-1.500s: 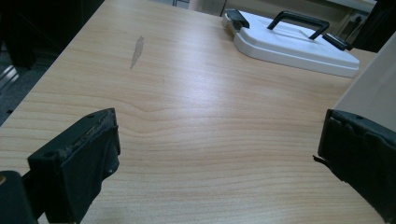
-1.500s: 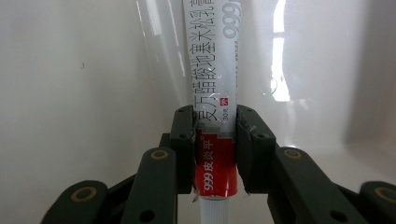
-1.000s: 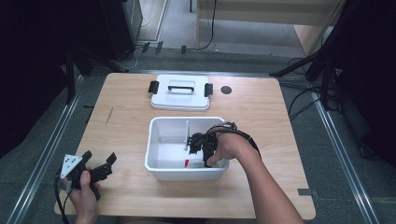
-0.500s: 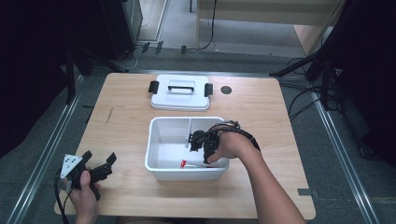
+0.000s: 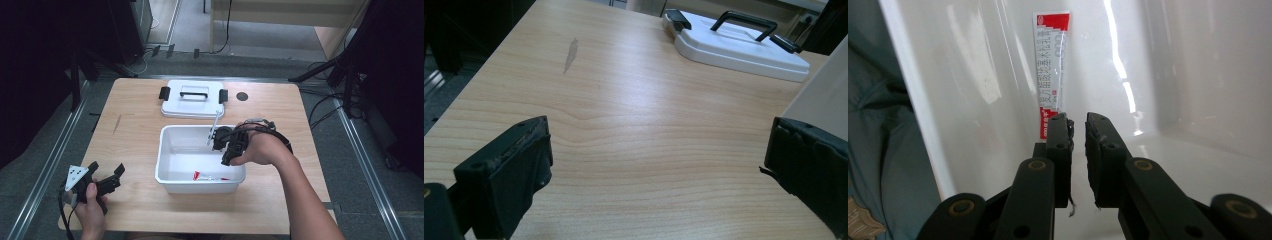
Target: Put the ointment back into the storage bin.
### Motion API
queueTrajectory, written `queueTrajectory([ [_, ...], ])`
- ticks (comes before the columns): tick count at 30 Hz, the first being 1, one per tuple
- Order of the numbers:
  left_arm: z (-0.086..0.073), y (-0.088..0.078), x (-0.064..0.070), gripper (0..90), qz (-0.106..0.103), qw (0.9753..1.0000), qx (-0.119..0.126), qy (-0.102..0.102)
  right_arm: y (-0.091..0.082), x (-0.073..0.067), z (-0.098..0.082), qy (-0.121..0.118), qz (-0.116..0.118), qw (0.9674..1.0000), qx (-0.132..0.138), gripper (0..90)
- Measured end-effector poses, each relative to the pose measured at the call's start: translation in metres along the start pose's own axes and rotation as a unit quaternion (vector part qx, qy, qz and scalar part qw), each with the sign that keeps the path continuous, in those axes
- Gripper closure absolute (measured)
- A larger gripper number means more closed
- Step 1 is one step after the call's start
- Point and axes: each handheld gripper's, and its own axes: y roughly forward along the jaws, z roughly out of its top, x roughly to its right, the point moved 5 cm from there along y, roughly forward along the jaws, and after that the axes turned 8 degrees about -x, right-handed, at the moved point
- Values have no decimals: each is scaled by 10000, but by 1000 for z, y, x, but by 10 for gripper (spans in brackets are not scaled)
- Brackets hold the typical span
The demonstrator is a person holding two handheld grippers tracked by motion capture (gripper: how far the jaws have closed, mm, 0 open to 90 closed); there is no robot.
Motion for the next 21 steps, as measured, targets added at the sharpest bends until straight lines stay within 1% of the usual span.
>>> queueTrajectory([
  [1, 0, 0, 0, 0, 4, 10000, 5, -3, -9, 0, -4, 80, -28, 9999, 114, 817],
  [3, 0, 0, 0, 0, 7, 10000, 1, -1, -17, 1, -10, 95, -68, 9997, 235, 819],
  [4, 0, 0, 0, 0, 7, 10000, 1, -1, -17, 1, -10, 95, -68, 9997, 235, 819],
  [5, 0, 0, 0, 0, 12, 10000, -4, 3, -24, 1, -16, 197, -98, 9994, 268, 818],
  [6, 0, 0, 0, 0, 12, 10000, -4, 3, -24, 1, -16, 197, -98, 9994, 268, 818],
  [8, 0, 0, 0, 0, 12, 10000, -6, 9, -28, 2, -24, 243, -139, 9991, 313, 816],
  [9, 0, 0, 0, 0, 13, 10000, -6, 7, -32, 4, -32, 341, -165, 9987, 334, 815],
  [10, 0, 0, 0, 0, 14, 10000, -6, 13, -32, 4, -32, 341, -165, 9987, 334, 815],
  [11, 0, 0, 0, 0, 9, 10000, -3, 13, -34, 6, -41, 419, -193, 9983, 346, 814],
  [13, 0, 0, 1, 0, 15, 10000, 2, 10, -35, 8, -49, 469, -227, 9979, 378, 813],
  [15, 0, 0, 1, 0, 16, 10000, -2, 17, -36, 9, -56, 567, -223, 9973, 408, 810],
  [16, 0, 0, 1, 0, 16, 10000, -2, 17, -36, 9, -56, 567, -223, 9973, 408, 810],
  [17, 0, 0, 1, 0, 14, 10000, -8, 31, -35, 9, -63, 645, -199, 9969, 416, 804],
  [18, 0, 0, 1, 0, 14, 10000, -8, 31, -35, 9, -63, 645, -199, 9969, 416, 804],
  [19, 0, 0, 1, 0, 13, 10000, -10, 38, -32, 11, -71, 714, -197, 9965, 400, 790],
  [20, 0, 0, 1, 0, 13, 10000, -10, 38, -32, 11, -71, 714, -197, 9965, 400, 790],
  [21, 0, 0, 1, 0, 11, 10000, -11, 34, -25, 14, -81, 833, -192, 9958, 329, 775],
])
